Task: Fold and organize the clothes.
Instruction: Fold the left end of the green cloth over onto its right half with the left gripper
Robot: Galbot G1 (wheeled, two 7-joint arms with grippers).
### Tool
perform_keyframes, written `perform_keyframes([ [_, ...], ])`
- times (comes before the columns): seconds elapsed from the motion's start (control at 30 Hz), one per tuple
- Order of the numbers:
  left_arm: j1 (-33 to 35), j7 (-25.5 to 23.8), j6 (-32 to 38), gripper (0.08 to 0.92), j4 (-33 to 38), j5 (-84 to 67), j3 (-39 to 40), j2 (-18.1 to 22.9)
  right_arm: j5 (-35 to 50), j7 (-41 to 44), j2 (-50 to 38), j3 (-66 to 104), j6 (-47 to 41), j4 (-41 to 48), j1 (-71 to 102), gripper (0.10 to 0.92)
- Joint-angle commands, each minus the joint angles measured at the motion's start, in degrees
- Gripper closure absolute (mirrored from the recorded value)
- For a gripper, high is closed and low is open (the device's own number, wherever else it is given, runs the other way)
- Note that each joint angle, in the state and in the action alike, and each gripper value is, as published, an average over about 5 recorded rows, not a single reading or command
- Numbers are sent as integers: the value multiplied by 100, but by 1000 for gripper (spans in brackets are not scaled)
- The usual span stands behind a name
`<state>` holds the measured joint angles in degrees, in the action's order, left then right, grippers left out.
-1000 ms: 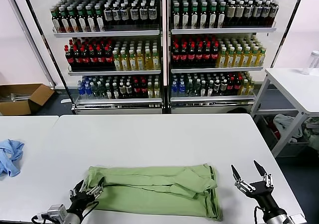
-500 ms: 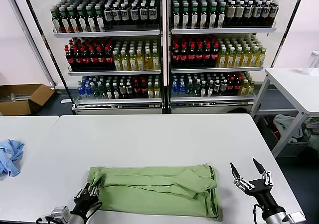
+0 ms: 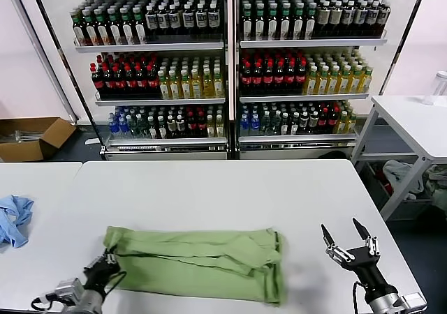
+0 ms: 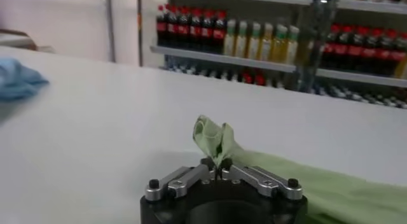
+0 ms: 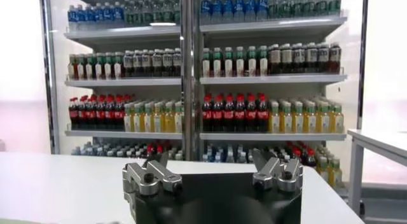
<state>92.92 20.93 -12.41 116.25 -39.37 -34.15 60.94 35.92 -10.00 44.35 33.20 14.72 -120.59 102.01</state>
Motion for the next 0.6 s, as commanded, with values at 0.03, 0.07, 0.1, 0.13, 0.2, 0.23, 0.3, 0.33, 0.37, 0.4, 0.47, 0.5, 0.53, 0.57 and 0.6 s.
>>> perform_keyframes([
  [0.03, 129, 512, -248, 902, 56, -334, -2143, -449, -13, -24, 10, -28, -18, -33, -55, 203],
  [0.07, 197, 520, -300, 902, 134, -360, -2363, -461, -15, -27, 12, -33, -20, -35, -57, 203],
  [0.1, 261, 535, -359, 902, 221, -391, -2577, -468, -17, -31, 12, -35, -22, -39, -59, 203],
  [0.13, 331, 552, -436, 902, 329, -437, -2815, -468, -18, -35, 12, -35, -23, -42, -59, 203],
  [0.2, 457, 578, -585, 902, 603, -551, -3220, -455, -20, -42, 10, -28, -23, -51, -59, 203],
  [0.23, 520, 582, -644, 902, 764, -609, -3370, -443, -20, -45, 8, -25, -23, -56, -59, 203],
  [0.3, 641, 543, -725, 902, 1154, -682, -3474, -403, -26, -52, 10, -22, -24, -63, -63, 203],
  [0.33, 698, 499, -737, 902, 1365, -681, -3404, -378, -32, -56, 12, -22, -24, -67, -66, 203],
  [0.37, 744, 439, -742, 902, 1570, -666, -3250, -350, -40, -60, 15, -22, -24, -71, -68, 203],
  [0.4, 776, 367, -746, 902, 1762, -634, -3040, -320, -49, -64, 19, -22, -24, -78, -68, 203],
  [0.47, 797, 206, -723, 902, 2060, -497, -2447, -281, -63, -72, 23, -11, -24, -94, -56, 203],
  [0.5, 789, 135, -686, 902, 2152, -388, -2064, -272, -67, -75, 25, -2, -23, -102, -46, 203],
  [0.53, 773, 63, -633, 902, 2214, -232, -1661, -268, -70, -81, 27, 9, -23, -111, -36, 203],
  [0.57, 752, -6, -545, 902, 2264, -50, -1191, -275, -74, -86, 31, 22, -23, -118, -26, 203],
  [0.6, 731, -67, -454, 902, 2304, 148, -767, -285, -76, -91, 36, 32, -23, -122, -19, 203],
])
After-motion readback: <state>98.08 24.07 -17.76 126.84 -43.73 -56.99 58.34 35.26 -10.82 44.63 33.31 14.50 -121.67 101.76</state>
